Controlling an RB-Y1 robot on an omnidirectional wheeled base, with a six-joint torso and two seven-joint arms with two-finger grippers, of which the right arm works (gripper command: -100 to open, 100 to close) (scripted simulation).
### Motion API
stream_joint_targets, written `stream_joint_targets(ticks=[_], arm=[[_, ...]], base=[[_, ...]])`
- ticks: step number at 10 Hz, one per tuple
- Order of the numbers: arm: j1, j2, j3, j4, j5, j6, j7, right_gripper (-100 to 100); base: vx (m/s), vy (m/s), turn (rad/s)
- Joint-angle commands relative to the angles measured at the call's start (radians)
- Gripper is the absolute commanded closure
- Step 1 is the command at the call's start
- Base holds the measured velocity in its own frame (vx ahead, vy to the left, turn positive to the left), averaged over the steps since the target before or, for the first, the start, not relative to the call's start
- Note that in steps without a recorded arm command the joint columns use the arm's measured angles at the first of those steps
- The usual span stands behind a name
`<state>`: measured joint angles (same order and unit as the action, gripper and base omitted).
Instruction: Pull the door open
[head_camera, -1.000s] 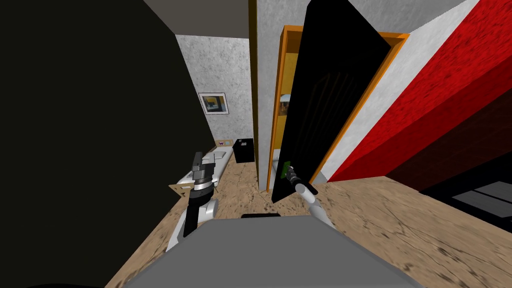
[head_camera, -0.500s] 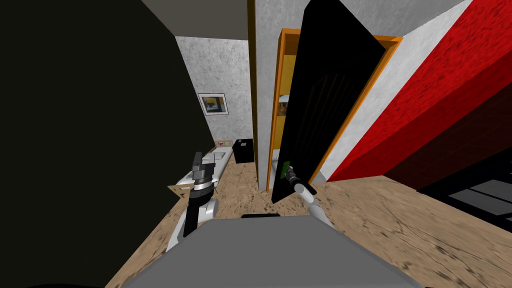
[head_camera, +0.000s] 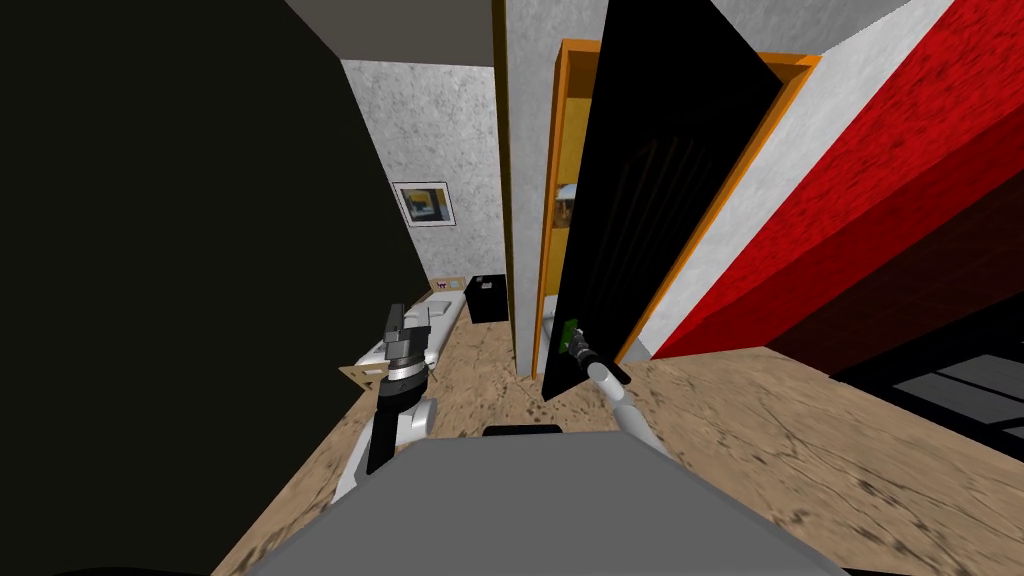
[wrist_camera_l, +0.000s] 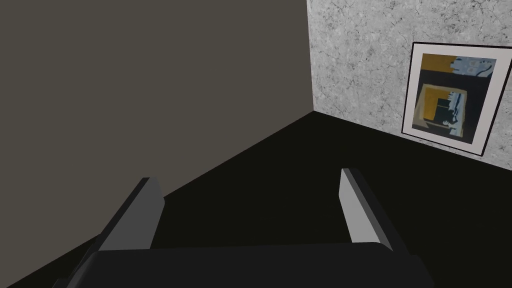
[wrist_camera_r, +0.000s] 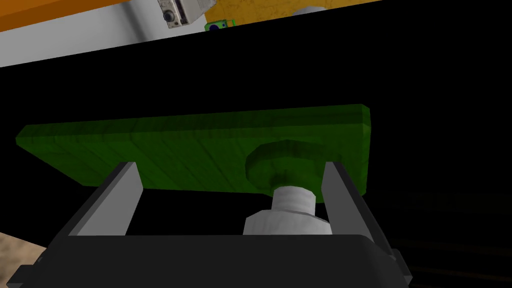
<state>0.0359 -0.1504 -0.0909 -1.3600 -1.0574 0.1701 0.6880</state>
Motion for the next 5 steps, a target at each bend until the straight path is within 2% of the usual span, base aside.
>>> stream_joint_targets(ticks=[1,2,5], arm=[[0.018,-0.006,-0.003,0.028,-0.039,0.024,-0.012,100],[0.018,-0.005,-0.005,0.029,-0.060,0.036,-0.017,100],[0.018,-0.005,-0.005,0.029,-0.060,0.036,-0.017,100]], base=[[-0.069,-0.056,0.011],[-0.059,-0.050,-0.008],[-0.023,-0.022,-0.007]])
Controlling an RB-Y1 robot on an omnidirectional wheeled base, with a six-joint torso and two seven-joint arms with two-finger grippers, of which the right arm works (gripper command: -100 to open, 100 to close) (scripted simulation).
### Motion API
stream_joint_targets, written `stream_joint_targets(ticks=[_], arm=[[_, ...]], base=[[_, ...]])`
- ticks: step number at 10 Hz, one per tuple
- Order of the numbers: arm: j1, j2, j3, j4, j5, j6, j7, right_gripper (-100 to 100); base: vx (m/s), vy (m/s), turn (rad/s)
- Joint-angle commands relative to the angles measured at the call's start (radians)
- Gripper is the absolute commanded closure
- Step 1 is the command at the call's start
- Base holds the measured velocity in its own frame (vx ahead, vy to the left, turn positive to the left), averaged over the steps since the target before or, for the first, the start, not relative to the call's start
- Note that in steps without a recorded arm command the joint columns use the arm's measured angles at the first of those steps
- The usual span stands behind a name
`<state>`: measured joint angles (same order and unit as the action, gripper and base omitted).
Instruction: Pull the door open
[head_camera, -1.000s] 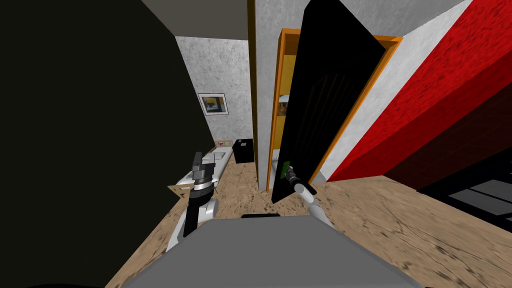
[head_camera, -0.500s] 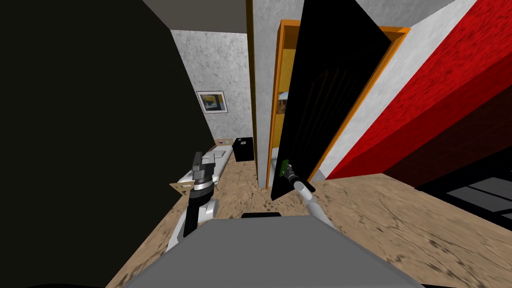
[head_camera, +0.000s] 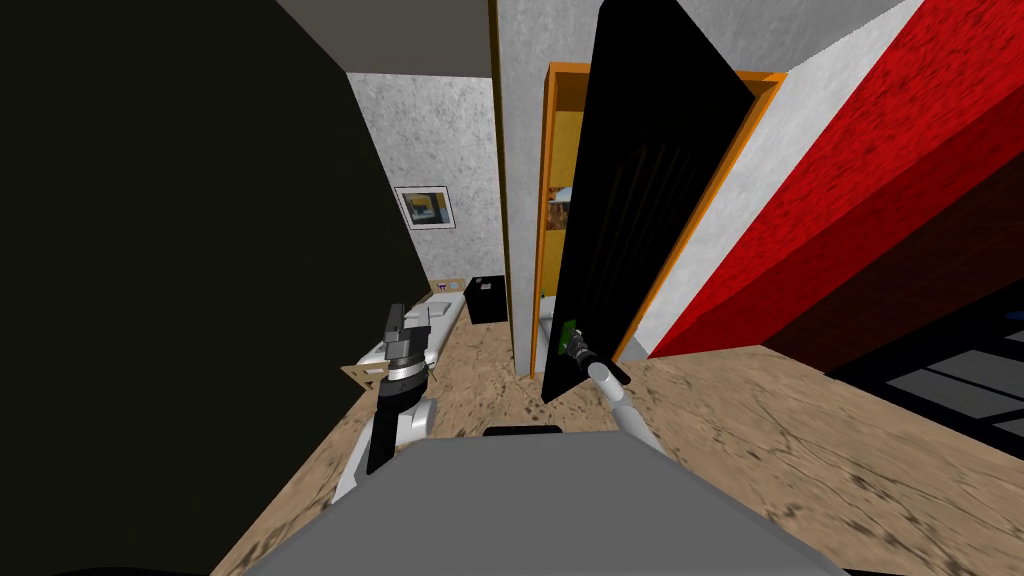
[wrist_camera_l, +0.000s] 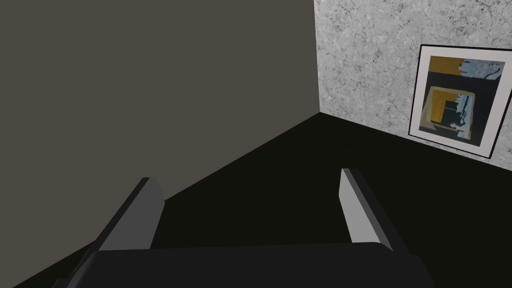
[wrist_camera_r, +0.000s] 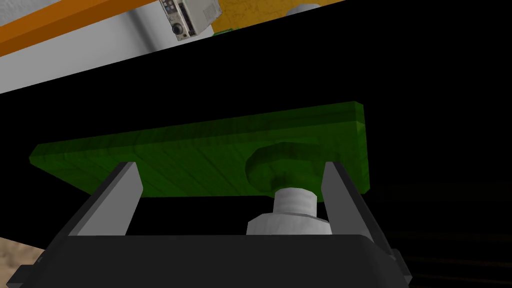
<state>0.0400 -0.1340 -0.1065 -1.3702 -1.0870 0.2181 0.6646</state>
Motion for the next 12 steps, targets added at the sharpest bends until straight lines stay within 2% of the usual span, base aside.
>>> stream_joint_targets(ticks=[1,2,7,8,9,12], arm=[[0.013,-0.021,0.011,0.039,-0.031,-0.012,0.007,100],[0.012,-0.018,0.006,0.040,-0.076,0.013,-0.005,100],[0.012,-0.018,0.006,0.040,-0.076,0.013,-0.005,100],[0.012,-0.016,0.004,0.041,-0.102,0.028,-0.011,100],[0.010,-0.012,-0.001,0.043,-0.155,0.057,-0.025,100],[0.010,-0.012,-0.001,0.043,-0.155,0.057,-0.025,100]], base=[[0.006,0.006,-0.012],[-0.044,-0.045,-0.009],[-0.018,-0.015,0.002],[-0.023,-0.016,-0.003],[-0.065,-0.074,-0.003],[-0.042,-0.047,0.012]])
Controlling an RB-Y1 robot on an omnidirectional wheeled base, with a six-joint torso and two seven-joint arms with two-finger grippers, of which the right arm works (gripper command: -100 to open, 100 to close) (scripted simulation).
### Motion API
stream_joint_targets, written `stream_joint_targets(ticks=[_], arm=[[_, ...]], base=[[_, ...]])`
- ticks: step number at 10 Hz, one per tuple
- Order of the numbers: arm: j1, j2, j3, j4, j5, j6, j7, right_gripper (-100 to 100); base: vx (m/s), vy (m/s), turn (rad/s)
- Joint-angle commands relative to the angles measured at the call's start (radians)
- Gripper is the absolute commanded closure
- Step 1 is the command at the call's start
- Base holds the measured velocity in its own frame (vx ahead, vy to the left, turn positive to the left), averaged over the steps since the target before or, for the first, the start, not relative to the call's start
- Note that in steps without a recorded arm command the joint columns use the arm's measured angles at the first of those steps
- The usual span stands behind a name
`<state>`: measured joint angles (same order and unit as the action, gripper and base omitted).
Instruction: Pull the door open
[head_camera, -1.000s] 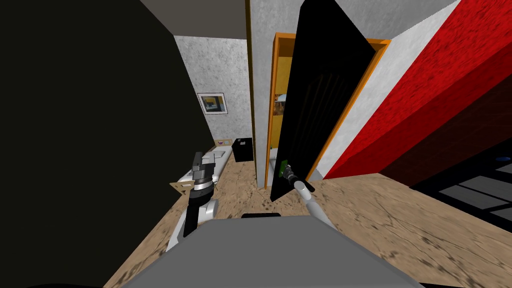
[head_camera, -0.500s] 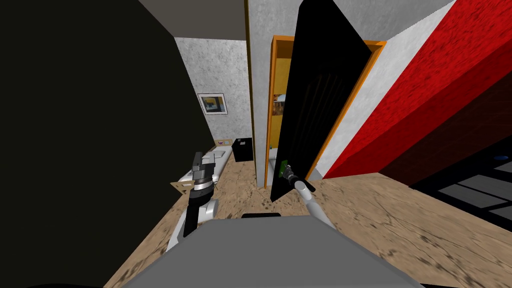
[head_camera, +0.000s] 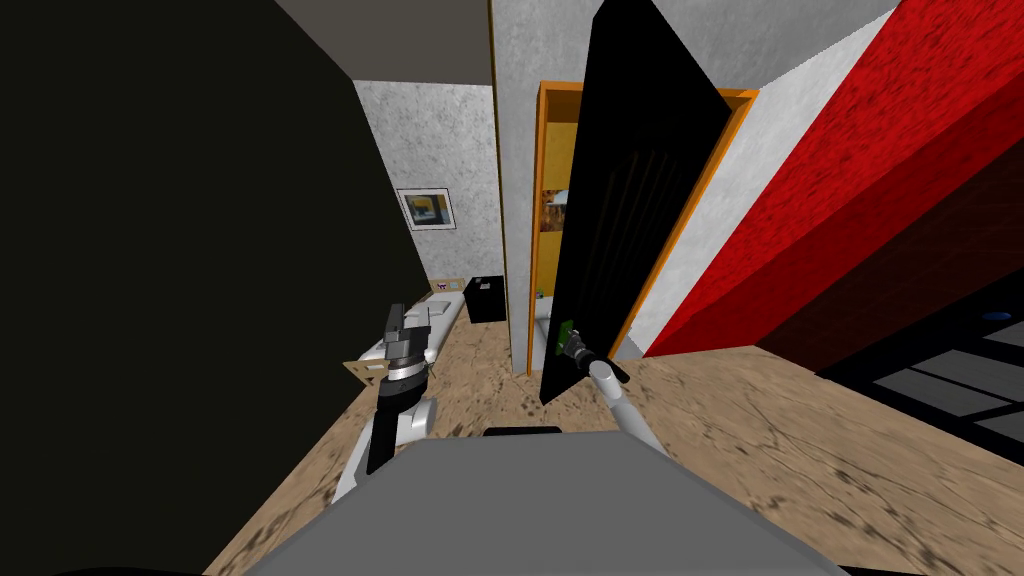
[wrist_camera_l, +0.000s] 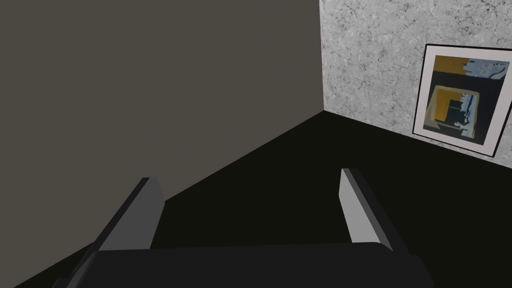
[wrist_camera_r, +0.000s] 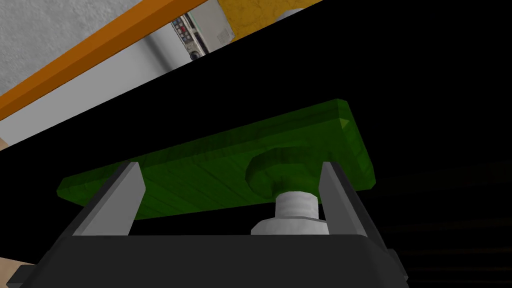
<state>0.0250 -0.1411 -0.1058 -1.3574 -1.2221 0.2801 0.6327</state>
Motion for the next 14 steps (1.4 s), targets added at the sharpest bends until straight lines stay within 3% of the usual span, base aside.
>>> stream_joint_targets(ticks=[1,2,3,4,5,12,13,14], arm=[[0.025,-0.005,-0.002,0.030,-0.020,-0.004,0.007,100],[0.025,-0.005,-0.002,0.030,-0.020,-0.004,0.007,100],[0.024,-0.001,-0.007,0.032,-0.078,0.028,-0.008,100],[0.024,-0.001,-0.007,0.032,-0.078,0.028,-0.008,100],[0.023,0.001,-0.010,0.033,-0.108,0.045,-0.015,100],[0.023,0.001,-0.010,0.033,-0.108,0.045,-0.015,100],[0.023,0.004,-0.013,0.034,-0.139,0.062,-0.023,100],[0.023,0.004,-0.013,0.034,-0.139,0.062,-0.023,100]], base=[[-0.010,0.004,-0.027],[-0.002,0.003,-0.025],[-0.047,-0.061,-0.002],[-0.048,-0.072,0.034],[-0.062,-0.060,0.017],[-0.007,-0.007,-0.004],[-0.010,-0.038,-0.001],[-0.022,-0.047,0.016]])
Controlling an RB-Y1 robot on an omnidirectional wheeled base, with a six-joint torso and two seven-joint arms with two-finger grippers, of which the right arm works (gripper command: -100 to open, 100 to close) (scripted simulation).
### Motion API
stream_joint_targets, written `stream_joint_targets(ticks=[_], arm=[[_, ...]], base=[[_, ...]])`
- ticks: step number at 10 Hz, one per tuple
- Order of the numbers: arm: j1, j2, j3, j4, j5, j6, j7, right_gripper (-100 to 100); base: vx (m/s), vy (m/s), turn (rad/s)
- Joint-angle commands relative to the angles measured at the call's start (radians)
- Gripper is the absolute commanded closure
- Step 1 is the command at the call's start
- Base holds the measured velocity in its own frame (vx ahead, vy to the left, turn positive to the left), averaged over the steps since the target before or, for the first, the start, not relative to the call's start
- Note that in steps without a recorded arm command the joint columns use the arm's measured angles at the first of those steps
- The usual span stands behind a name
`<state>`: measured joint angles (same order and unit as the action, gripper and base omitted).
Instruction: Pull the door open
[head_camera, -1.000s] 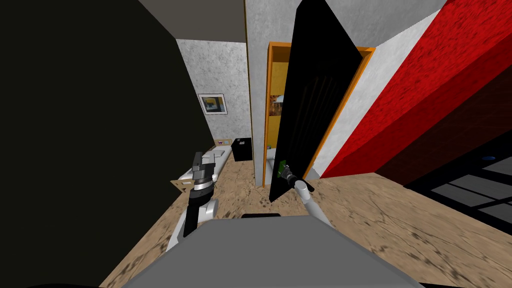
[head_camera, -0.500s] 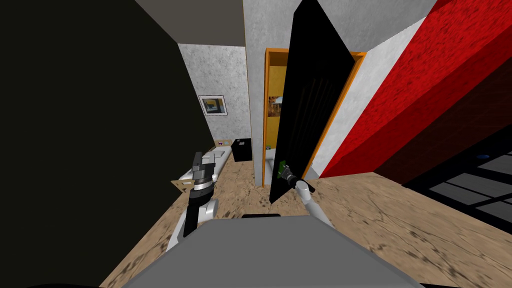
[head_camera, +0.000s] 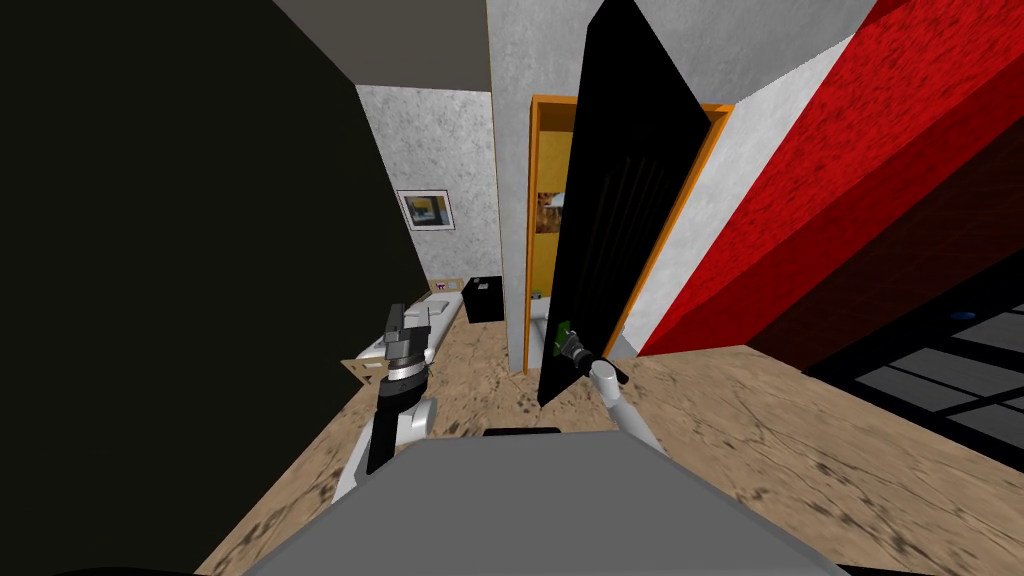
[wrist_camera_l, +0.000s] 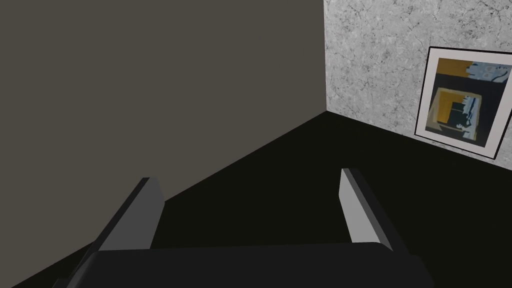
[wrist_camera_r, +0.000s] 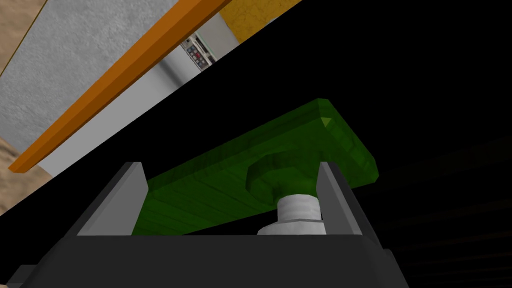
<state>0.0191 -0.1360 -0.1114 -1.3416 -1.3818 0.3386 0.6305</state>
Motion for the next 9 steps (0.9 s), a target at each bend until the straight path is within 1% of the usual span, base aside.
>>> stream_joint_targets(ticks=[1,8,9], arm=[[0.028,-0.001,-0.008,0.019,0.021,0.003,-0.021,100],[0.028,-0.001,-0.008,0.019,0.021,0.003,-0.021,100],[0.003,-0.004,-0.008,0.002,-0.024,0.025,-0.006,100]], base=[[-0.020,-0.015,0.008],[-0.002,0.001,-0.003],[-0.022,-0.022,0.066]])
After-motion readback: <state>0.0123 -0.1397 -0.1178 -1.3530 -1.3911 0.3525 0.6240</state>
